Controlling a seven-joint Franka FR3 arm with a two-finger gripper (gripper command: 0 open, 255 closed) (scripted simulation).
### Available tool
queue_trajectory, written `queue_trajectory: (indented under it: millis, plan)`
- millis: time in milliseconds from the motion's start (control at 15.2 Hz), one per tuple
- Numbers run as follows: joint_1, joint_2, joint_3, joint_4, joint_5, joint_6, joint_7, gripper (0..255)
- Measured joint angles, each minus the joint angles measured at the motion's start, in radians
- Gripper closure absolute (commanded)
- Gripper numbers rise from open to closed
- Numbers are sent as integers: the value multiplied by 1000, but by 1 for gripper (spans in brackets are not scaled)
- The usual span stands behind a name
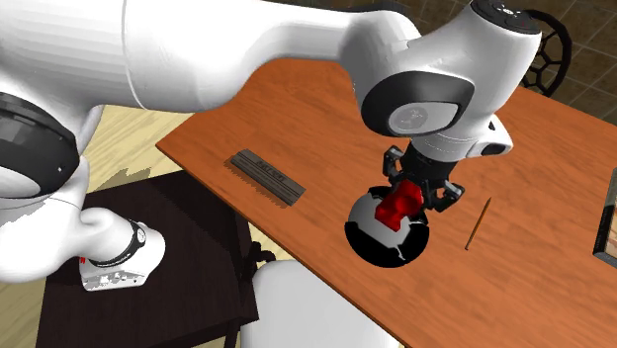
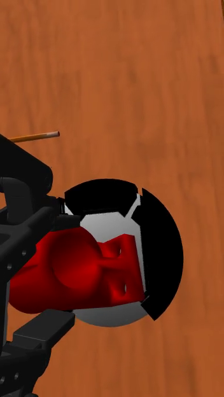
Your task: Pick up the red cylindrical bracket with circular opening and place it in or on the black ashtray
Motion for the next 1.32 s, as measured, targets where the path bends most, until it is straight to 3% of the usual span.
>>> queue_trajectory:
  millis: [924,1320]
  plan:
    - [-6,28,-2,-140,-2,168,6,255]
    - [-6,32,-2,-153,-3,186,8,255]
